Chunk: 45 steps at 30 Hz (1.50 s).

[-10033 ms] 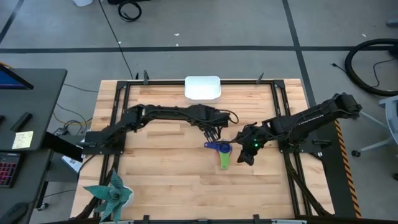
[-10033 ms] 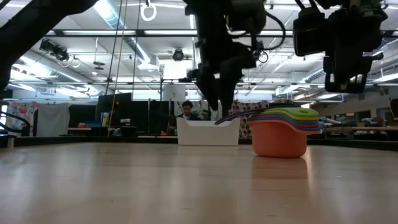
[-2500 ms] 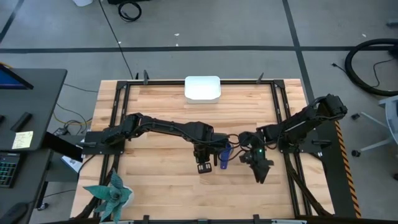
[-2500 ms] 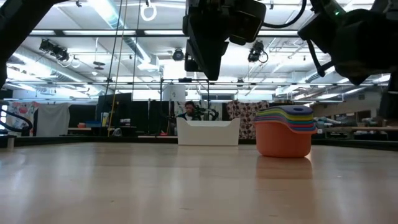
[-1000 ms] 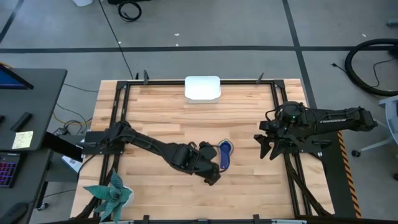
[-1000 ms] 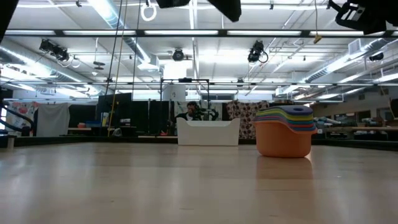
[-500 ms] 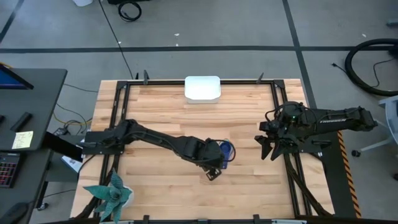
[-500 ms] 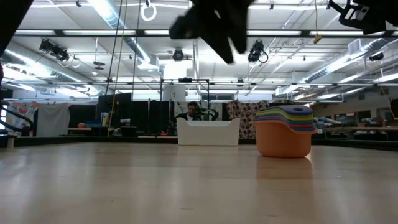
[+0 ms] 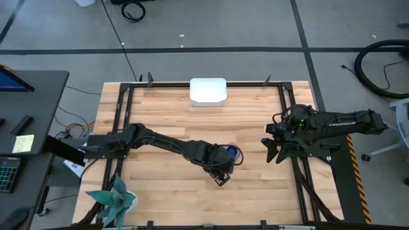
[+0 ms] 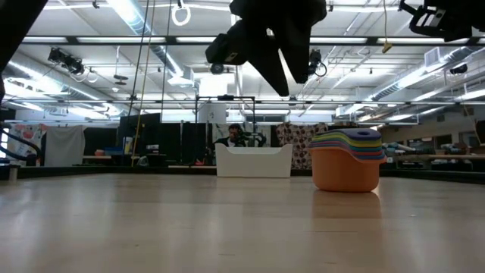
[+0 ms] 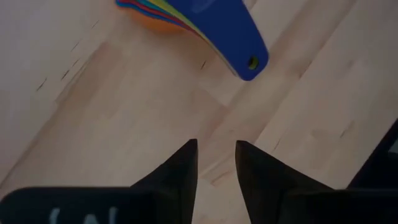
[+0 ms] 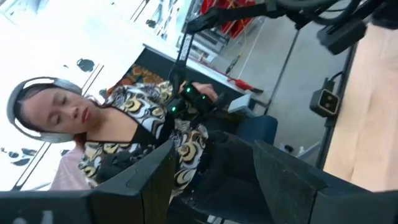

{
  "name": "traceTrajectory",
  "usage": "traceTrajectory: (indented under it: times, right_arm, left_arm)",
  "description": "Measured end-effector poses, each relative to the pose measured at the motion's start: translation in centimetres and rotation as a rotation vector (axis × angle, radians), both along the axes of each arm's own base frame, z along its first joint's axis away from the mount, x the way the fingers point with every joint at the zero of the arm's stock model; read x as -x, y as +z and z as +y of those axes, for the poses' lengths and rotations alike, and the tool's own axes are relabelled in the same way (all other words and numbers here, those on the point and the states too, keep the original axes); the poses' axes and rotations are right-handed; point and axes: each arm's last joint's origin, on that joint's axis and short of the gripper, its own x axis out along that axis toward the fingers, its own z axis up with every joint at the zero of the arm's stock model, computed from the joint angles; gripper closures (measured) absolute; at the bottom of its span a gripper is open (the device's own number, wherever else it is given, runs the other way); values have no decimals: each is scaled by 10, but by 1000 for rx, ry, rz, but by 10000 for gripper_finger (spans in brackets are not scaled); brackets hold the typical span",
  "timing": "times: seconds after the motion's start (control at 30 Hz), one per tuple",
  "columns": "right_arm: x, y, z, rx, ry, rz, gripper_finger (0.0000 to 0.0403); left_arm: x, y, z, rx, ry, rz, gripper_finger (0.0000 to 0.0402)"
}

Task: Nest measuring cups in basket
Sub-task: Put the stacked measuring cups into the white bin

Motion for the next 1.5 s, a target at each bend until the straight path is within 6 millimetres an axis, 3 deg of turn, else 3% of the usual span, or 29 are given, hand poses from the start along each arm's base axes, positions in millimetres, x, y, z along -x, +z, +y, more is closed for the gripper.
traceTrajectory:
  times: [0.33, 0.53, 0.77, 0.97, 1.23, 1.4, 1.5]
  right_arm:
    - [-3, 0, -2, -5, -111, 4, 182]
    - [-5, 0, -3, -10, -188, 0, 183]
    - [-9, -1, -7, -37, -341, 33, 183]
    - [-16, -13, -7, -143, -563, 262, 183]
    - [-13, -32, 21, -165, -626, 343, 183]
    - [-8, -32, 40, -75, -734, 258, 182]
    - [-6, -41, 49, -51, -791, 327, 184]
  left_arm:
    - [7, 1, 4, -78, 64, 43, 289]
    - [16, 16, 4, -151, 65, 23, 289]
    - [40, 36, 6, -262, 51, 99, 289]
    - [63, 55, 0, -319, 79, 130, 289]
    - [85, 65, -12, -378, 77, 180, 289]
    - [88, 66, -14, -392, 66, 179, 290]
    - [88, 67, -14, -397, 49, 180, 290]
